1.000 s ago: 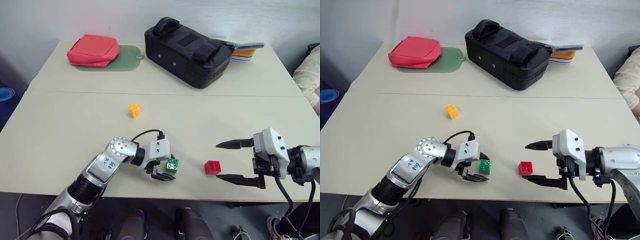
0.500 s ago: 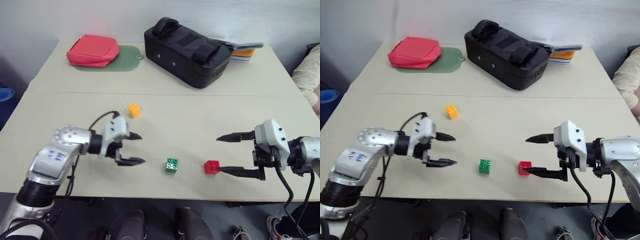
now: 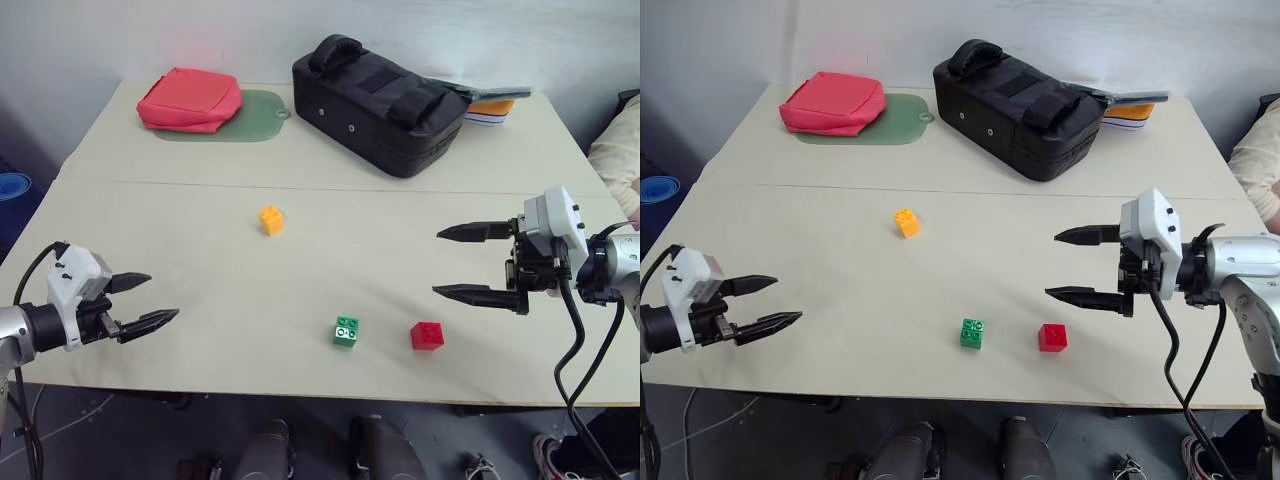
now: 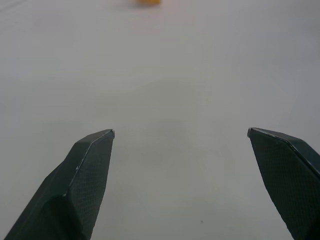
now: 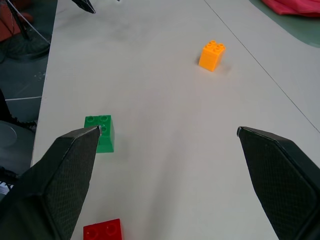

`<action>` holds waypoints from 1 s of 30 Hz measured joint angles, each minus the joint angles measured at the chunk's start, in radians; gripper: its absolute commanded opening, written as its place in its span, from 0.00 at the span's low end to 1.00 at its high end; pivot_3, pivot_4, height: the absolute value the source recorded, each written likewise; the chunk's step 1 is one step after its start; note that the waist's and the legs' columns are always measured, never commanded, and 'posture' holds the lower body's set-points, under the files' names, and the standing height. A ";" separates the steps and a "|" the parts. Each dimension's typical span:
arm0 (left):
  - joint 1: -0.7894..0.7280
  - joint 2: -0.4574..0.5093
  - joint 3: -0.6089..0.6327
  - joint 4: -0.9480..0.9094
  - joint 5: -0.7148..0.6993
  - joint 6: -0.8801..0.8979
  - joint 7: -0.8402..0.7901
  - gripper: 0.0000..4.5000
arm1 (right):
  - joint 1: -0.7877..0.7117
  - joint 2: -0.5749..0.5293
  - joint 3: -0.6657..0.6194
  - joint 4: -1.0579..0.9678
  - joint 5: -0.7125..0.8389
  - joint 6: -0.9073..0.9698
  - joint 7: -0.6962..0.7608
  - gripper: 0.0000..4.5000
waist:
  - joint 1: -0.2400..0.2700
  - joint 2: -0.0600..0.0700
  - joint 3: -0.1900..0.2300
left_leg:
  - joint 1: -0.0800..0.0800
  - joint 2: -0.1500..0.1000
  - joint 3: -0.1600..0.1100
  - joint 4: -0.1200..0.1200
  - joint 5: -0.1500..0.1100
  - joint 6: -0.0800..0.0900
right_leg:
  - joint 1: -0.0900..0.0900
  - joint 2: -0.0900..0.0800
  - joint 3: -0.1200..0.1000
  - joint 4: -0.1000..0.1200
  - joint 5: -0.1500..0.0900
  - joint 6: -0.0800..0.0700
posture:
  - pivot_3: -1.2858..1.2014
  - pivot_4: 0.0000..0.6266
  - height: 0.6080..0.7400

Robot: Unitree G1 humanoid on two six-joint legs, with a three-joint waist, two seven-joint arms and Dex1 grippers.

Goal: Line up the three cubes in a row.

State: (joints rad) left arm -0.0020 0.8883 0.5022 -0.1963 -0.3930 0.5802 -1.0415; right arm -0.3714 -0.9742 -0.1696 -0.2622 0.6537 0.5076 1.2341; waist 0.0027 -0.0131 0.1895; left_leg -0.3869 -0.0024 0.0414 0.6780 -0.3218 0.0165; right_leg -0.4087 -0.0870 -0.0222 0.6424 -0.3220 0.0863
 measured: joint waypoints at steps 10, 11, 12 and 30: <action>-0.549 -0.077 -0.374 0.301 0.090 -0.011 0.074 1.00 | 0.004 0.008 0.001 -0.012 -0.004 0.015 -0.026 1.00 | -0.004 0.000 0.000 | -0.003 -0.001 0.001 0.003 0.001 0.000 | -0.001 0.003 -0.001 0.005 0.001 0.002 | 0.52 0.24 1.00; -0.624 -0.108 -0.428 0.378 0.114 -0.016 0.073 1.00 | 0.018 0.006 -0.011 -0.014 -0.004 0.017 -0.031 1.00 | -0.003 0.000 0.000 | -0.003 0.000 0.001 0.004 0.001 0.000 | -0.001 0.004 -0.001 0.005 0.001 0.002 | 0.52 0.24 1.00; -0.686 -0.134 -0.467 0.443 0.139 -0.026 0.074 1.00 | 0.028 0.006 -0.018 -0.016 -0.004 0.018 -0.039 1.00 | -0.001 0.000 0.000 | -0.004 0.000 0.001 0.004 0.001 0.001 | -0.001 0.005 -0.001 0.005 0.001 0.002 | 0.52 0.24 1.00; -1.147 -0.427 -0.641 1.316 0.419 -0.430 0.204 0.74 | 0.123 0.007 -0.080 -0.120 0.016 0.038 -0.125 1.00 | 0.000 -0.002 0.001 | -0.004 0.000 0.007 0.005 0.002 0.002 | -0.003 0.007 0.000 0.004 0.003 0.006 | 0.52 0.24 1.00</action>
State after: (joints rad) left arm -1.1486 0.4609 -0.1383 1.1200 0.0255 0.1500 -0.8378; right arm -0.2485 -0.9673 -0.2494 -0.3824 0.6695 0.5455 1.1095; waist 0.0031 -0.0151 0.1900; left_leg -0.3910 -0.0025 0.0480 0.6826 -0.3202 0.0182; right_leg -0.4115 -0.0804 -0.0221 0.6467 -0.3188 0.0921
